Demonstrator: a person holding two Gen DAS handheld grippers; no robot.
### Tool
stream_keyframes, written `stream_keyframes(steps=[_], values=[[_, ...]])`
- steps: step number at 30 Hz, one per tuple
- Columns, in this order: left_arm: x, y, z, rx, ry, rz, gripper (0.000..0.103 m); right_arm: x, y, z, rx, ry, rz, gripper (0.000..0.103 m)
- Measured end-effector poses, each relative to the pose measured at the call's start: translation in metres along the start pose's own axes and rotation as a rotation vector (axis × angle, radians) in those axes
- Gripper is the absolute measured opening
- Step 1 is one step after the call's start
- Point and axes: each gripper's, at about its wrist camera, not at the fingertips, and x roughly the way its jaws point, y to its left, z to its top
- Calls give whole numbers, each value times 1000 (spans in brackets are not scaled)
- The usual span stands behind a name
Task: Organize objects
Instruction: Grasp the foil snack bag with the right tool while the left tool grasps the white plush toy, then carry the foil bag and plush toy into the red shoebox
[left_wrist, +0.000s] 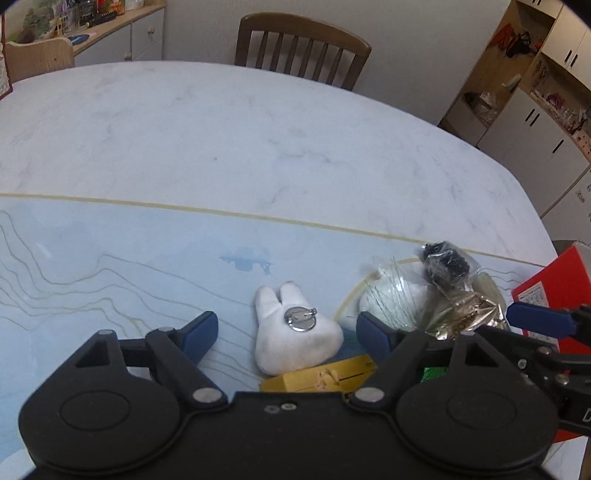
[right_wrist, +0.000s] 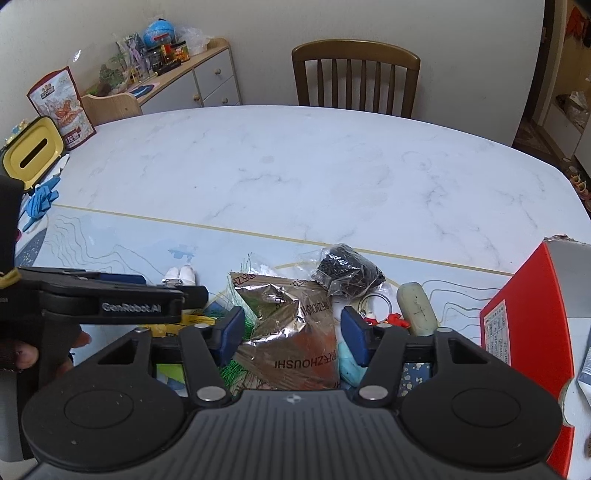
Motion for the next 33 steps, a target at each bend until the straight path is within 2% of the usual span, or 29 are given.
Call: stream_keyframes(steps=[1,3,5,9,11,15,19,26,33], values=[[0,-1,-1,1,-8,4,79,1,0,1,7,0,-6,52],[0,-1,-1,2,-11,5,77,5,-3,1,22,3,-11,44],[-1,-2,-2,8,-15,7,69,10,-7,2,52,8,-4,38],[-4,-2,-4,21,-15,13,59,14,-12,2,104,11,15,35],[-4,-2,-5,21,-18,7,48,13,-11,1,108,8,9,33],[-6,-2,-7,28,-24,11,46,12,-9,1,114,3,-5,23],[-9,-2,-6,29,-28,21,45,7,-12,-2,139,-14,-17,19],[-34,-3,0,11,-43,2,45,-14,-18,-7,192,-47,-29,18],[-74,-18,-1,25,-57,-63,45,-58,-25,-11,246,-111,-22,18]])
